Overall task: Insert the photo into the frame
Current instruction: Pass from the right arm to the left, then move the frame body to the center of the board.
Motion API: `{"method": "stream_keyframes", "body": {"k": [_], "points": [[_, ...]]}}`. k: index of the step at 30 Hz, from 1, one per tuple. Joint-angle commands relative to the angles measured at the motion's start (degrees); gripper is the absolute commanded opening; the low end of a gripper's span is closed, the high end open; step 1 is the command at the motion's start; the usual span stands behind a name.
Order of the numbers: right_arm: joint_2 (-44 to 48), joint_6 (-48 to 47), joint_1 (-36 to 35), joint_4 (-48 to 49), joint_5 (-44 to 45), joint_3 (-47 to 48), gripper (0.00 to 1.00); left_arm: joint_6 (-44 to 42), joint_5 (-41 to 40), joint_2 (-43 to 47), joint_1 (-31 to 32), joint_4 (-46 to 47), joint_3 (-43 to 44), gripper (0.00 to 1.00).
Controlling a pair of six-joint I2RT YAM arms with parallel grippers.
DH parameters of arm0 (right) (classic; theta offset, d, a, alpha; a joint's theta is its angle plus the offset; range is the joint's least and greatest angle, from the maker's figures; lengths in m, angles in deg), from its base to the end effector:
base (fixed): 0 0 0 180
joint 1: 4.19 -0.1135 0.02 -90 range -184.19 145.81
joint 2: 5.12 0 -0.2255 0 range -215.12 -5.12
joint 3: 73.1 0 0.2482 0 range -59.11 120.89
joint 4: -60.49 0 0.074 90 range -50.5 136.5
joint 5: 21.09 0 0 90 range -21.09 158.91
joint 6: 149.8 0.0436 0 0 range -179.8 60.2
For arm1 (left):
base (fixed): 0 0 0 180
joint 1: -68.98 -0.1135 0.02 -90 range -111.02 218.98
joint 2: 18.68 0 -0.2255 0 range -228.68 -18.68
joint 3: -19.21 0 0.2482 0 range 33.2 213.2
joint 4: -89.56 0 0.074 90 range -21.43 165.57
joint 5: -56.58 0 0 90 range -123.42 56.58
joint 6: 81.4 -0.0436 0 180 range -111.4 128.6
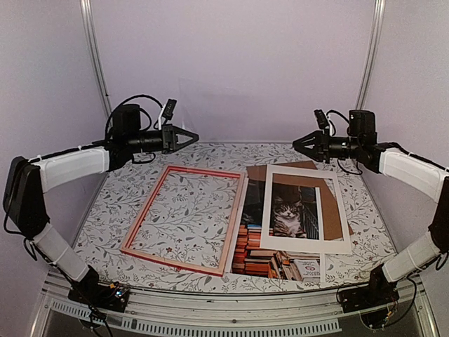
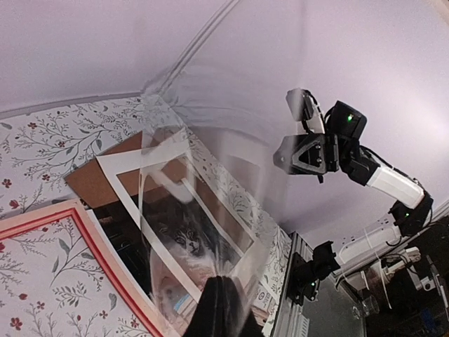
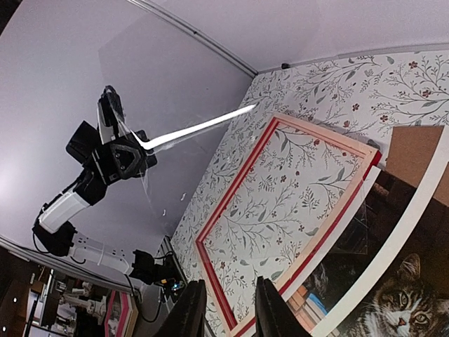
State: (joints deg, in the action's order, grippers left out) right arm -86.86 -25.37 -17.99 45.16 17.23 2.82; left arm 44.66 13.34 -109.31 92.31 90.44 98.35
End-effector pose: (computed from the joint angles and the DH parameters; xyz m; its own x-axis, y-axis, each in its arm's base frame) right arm 0.3111 0.1116 0.2750 -0.7744 0.1708 -0.6092 -0.5100 0.4014 0.7608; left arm 0.3251 -0.1748 0.2704 -0.6834 -0.1444 -0.7156 0.6513 0.3222 -0.6870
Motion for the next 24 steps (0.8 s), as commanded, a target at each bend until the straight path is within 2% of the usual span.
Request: {"method": "stream_keyframes", "body": {"k": [1,7,9,11,19,24], "points": [[0.04,-2.33,-2.29,0.56,1.06,-2.66,0.31,-5.08,0.54,2.92,-1.26,-11.51,2.59,0.0],[1.81,-4.98,-2.85,-1.21,4.12,-4.72,0.54,-9.12,1.87,5.77,-3.33,-21.87,4.99,0.0],[1.86,-5.62,-3.21,-1.58,5.27,-5.37,0.66,-11.52,2.38,6.86,-3.86,-26.69,6.42,0.0],[1.1,-6.07,-4.07,-2.39,7.38,-5.39,0.72,-14.12,2.64,8.12,-4.23,-32.29,8.01,0.0],[-6.92,-8.34,-11.55,-7.17,21.75,-1.37,0.74,-26.69,3.36,14.13,-8.14,-55.81,10.79,0.0],[-13.94,-8.29,-17.82,-8.95,29.77,3.26,0.74,-26.82,-0.65,19.08,-9.51,-61.64,9.2,0.0]]}}
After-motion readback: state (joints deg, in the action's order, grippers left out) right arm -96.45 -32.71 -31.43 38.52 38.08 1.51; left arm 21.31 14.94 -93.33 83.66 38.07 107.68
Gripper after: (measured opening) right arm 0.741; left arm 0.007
